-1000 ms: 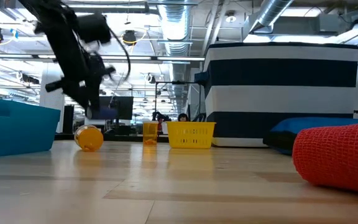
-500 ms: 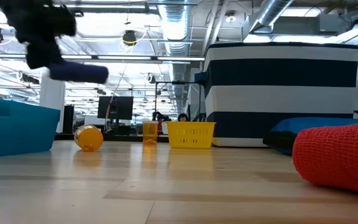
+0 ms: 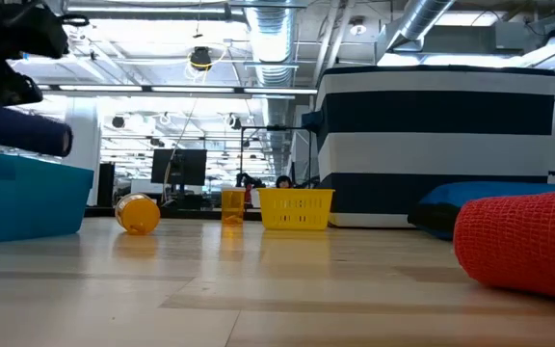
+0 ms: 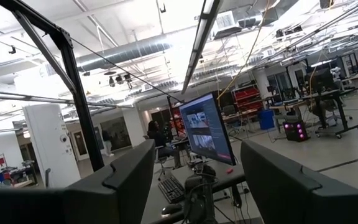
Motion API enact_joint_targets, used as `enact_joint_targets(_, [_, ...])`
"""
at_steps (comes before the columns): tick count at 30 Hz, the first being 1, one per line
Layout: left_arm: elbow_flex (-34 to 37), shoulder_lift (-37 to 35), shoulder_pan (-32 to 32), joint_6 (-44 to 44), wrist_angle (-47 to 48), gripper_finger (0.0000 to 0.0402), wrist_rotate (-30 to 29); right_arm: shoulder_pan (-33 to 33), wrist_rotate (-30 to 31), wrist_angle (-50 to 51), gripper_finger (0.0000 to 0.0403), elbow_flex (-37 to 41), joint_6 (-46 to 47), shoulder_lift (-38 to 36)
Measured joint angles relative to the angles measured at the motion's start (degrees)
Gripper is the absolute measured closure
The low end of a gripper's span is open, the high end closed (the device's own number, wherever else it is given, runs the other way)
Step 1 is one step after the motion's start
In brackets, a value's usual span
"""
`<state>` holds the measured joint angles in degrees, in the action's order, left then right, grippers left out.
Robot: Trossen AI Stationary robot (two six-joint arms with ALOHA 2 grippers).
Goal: Pick & place medical supplies in basket/bin
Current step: Put the blue bandage into the blue bin, then put the green bandage into the blue bin
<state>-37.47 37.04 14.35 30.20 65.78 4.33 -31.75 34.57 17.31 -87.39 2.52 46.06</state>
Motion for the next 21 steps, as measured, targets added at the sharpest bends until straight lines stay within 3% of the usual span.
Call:
enact_joint_targets(7, [0.0,2.22,0.29,3.19,1.41,0.0275,-0.06,0.0,0.0,0.15,0.0168,0.0,0.0,0.4])
enact_joint_targets(16, [0.0,4.29,0.29,4.84,0.56,0.0187,-0.32,0.0,-0.02,0.15,0.0168,0.0,0.0,0.42])
enact_joint_targets(21, [0.0,3.43,0.27,5.41,-3.13,0.0167,-0.54,0.0,-0.02,0.05,0.0168,0.0,0.0,0.42])
